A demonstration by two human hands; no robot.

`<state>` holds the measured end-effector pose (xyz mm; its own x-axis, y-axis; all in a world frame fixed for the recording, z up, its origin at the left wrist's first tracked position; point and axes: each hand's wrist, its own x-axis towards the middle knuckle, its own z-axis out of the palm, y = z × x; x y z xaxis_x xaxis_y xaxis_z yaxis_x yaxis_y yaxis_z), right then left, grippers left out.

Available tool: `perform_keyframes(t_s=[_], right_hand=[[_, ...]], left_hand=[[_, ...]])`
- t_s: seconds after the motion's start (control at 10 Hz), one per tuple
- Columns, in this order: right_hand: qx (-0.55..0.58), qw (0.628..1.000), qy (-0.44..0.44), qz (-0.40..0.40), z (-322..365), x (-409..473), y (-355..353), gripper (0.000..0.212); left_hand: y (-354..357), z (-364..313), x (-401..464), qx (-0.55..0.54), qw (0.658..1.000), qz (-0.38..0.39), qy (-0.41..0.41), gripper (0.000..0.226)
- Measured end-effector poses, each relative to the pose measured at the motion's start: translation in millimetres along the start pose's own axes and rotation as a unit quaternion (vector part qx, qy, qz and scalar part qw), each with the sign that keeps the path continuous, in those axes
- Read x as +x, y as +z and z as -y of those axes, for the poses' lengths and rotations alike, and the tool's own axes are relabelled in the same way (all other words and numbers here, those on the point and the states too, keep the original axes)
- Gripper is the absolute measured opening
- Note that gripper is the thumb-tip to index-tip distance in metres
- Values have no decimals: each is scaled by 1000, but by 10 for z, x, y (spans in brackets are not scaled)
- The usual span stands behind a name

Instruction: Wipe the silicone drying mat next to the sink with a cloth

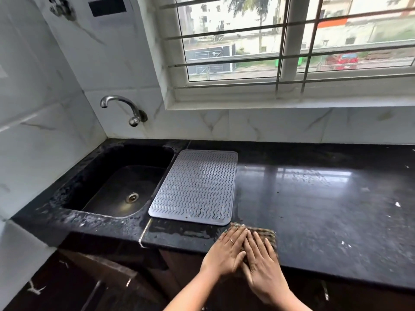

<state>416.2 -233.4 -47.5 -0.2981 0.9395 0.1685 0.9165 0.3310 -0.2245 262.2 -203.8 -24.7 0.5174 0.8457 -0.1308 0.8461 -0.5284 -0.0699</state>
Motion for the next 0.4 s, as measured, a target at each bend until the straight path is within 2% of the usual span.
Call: perform_keyframes(t_s=[0.1,0.2,0.3,0.4], right_hand=[[-31,999,-15,-9,-16,20,-7,64],[-68,996,-38,36,-37,79,-180,63],[-84,987,-88,107,-82,422,-535,49],[-152,980,-60,110,-93,901,-1121,45]], left_hand=[[-65,-35,-23,8,1000,2,4,56],[-146,66,2,-35,999,-18,6,54],[-408,183,108,-38,998,-51,30,44],[-875,427,253,-24,998,-61,-22,50]])
